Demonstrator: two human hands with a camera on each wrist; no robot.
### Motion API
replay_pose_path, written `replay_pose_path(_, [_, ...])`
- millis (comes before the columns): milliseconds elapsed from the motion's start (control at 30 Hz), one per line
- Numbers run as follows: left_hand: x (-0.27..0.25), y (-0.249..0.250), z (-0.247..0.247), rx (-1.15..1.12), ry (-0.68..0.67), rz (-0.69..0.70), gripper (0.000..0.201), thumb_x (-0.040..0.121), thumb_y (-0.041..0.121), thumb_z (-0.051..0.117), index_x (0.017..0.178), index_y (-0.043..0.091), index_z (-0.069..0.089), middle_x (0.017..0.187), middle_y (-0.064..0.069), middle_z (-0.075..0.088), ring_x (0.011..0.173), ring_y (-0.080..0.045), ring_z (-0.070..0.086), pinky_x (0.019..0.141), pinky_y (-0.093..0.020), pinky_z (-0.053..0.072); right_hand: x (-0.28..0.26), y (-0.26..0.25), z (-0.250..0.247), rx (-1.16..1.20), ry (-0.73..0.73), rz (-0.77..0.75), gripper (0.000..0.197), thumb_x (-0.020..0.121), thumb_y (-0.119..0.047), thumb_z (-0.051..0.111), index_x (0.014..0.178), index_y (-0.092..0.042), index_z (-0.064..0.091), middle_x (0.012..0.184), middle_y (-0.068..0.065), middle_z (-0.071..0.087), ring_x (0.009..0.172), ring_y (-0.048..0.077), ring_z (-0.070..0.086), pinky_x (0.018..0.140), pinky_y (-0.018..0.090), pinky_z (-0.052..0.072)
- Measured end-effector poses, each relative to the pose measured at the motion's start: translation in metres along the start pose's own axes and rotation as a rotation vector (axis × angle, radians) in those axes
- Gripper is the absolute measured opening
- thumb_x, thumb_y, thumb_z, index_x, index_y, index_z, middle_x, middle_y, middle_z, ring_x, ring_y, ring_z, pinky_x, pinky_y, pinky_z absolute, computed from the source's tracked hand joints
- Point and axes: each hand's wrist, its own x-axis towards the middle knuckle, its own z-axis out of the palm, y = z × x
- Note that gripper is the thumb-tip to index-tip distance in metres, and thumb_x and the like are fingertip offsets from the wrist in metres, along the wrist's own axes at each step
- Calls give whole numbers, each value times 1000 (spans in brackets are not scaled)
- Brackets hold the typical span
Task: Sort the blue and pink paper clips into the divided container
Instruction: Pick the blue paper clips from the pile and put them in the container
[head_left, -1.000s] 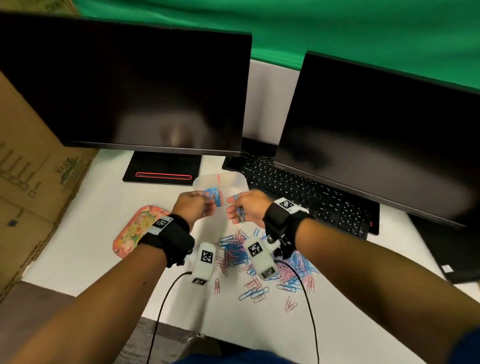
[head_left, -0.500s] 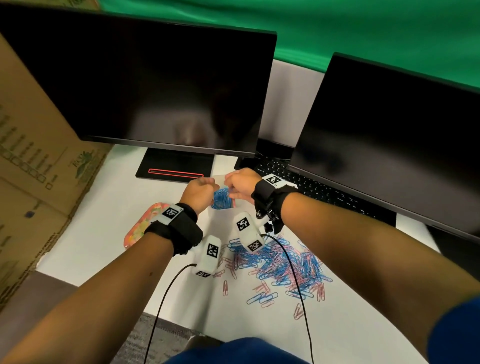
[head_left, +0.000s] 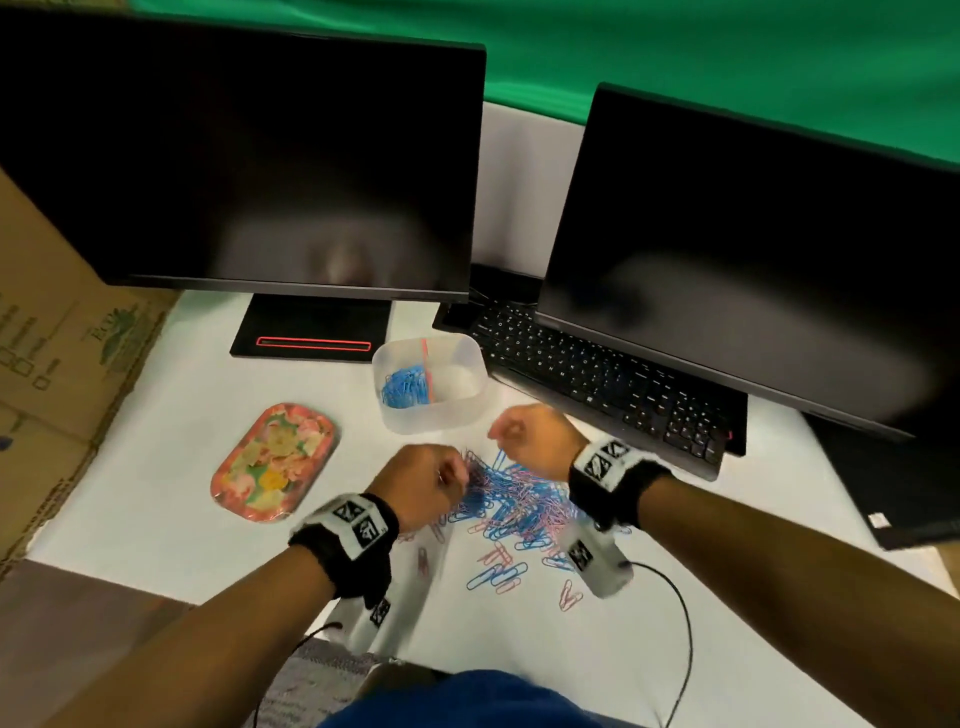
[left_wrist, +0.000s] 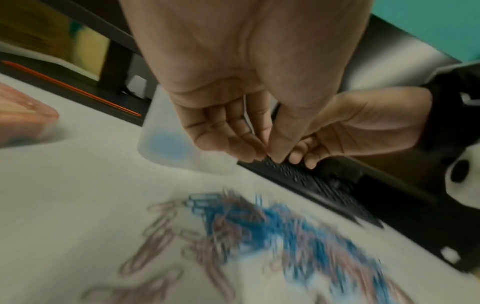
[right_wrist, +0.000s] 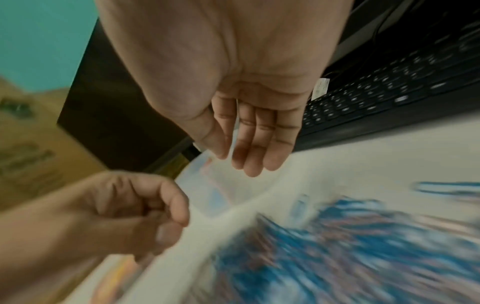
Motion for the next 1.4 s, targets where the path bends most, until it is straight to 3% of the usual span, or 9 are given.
replay_pose_path(67, [-7,-2,19,141,-112,22,9,75,18,64,75,26,67,69,15,64,68,-5,62,69,-19,50,-21,25,10,-113,-56,-2,23,86,-10,51,90,-24,69,89,-6,68,80,10,64,67,15,46])
replay_pose_path(200, [-15,-3,51,301,-219,55,11,76,34,63,81,26,67,67,16,59,67,-3,58,65,-17,43,-55,60,36,-308,-142,-92,17,83,-15,53,89,-21,68,95,-1,69,89,18,62,77,29,50])
replay_pose_path(367, [-14,0,68,449,-224,100,9,81,29,58,85,24,65,74,13,59,77,-11,62,65,-19,38,-80,77,59,-476,-214,-239,29,91,-21,48,115,-20,65,121,4,59,113,25,54,93,36,46])
replay_pose_path(500, [-12,-8,64,512,-190,54,6,80,23,55,82,25,61,84,6,65,82,-18,62,66,-21,38,-85,83,63,-584,-235,-290,34,95,-18,44,122,-15,64,130,13,55,122,31,50,101,38,41])
replay_pose_path(667, [-16,-11,60,492,-142,27,3,79,31,58,77,30,56,86,9,61,86,-18,61,69,-23,41,-88,88,61,-590,-170,-311,31,96,-19,42,109,-8,68,109,13,60,104,31,54,90,39,47])
replay_pose_path(767, [-22,-5,71,534,-178,59,16,78,38,60,84,23,61,91,6,66,86,-18,62,70,-24,42,-84,84,63,-563,-132,-340,29,93,-17,46,112,-7,66,111,14,60,106,32,55,90,37,45])
replay_pose_path(967, [-26,-8,80,592,-217,19,12,81,29,55,83,20,63,92,0,68,87,-25,63,71,-28,46,-77,81,82,-588,-147,-404,27,90,-5,47,109,-5,66,103,17,62,100,37,57,85,42,48])
replay_pose_path(1200, [-23,-19,65,473,-123,40,9,81,28,58,86,23,64,88,7,62,88,-19,61,68,-22,38,-69,89,86,-496,-158,-280,29,90,-3,48,115,-11,59,116,10,56,108,30,54,87,36,48])
replay_pose_path(1400, [-19,-25,52,277,-114,37,21,81,14,61,99,23,66,86,2,71,86,-21,66,72,-22,46,-65,96,90,-479,-166,-235,31,89,-2,50,117,-13,59,118,8,55,108,27,53,91,36,48])
